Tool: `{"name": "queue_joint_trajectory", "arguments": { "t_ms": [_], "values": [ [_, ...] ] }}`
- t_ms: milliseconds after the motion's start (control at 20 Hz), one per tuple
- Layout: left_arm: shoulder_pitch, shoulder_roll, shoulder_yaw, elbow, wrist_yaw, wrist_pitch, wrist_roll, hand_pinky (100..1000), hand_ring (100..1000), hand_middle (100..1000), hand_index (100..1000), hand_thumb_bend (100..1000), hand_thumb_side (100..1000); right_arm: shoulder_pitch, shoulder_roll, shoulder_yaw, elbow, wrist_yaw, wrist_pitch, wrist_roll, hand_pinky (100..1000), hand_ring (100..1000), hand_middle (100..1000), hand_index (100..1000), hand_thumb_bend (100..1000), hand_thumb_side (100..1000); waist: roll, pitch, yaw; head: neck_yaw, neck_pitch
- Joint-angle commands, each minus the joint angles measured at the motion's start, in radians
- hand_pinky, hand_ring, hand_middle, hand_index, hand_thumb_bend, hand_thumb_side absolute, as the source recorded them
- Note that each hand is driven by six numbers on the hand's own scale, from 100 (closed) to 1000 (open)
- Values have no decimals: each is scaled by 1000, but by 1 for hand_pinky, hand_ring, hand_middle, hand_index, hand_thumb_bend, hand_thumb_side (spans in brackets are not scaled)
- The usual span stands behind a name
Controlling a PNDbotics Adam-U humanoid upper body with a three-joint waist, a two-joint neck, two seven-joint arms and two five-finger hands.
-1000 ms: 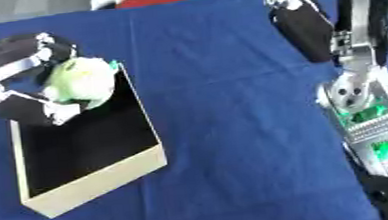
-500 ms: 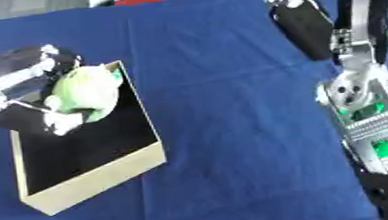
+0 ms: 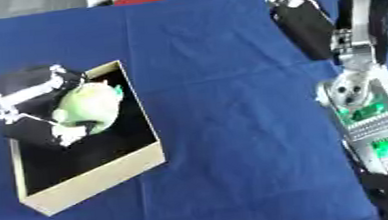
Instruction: Pick up objects on the table and place them in the box.
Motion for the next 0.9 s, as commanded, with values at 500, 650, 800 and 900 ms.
{"name": "queue_joint_trajectory", "arguments": {
  "t_ms": [500,650,800,900],
  "values": [
    [-20,-24,10,-1,-154,-91,-161,548,769,800,845,582,563,-5,-8,-7,-15,-5,-2,-6,927,768,720,879,100,579,2,-23,0,-1,4],
    [-28,-23,17,-8,-185,-115,-208,623,829,842,871,733,561,-5,-7,-7,-15,-5,-3,-5,927,768,721,879,100,579,3,-25,3,-1,6],
    [-34,-21,33,-14,-222,-132,-241,659,855,858,878,832,541,-4,-7,-7,-15,-4,-2,-5,926,768,721,878,100,578,2,-27,5,-3,7],
    [-38,-22,45,-18,-240,-140,-251,663,856,857,878,848,540,-4,-8,-8,-15,-4,-2,-4,926,768,721,878,100,578,1,-28,6,-2,8]
  ]
}}
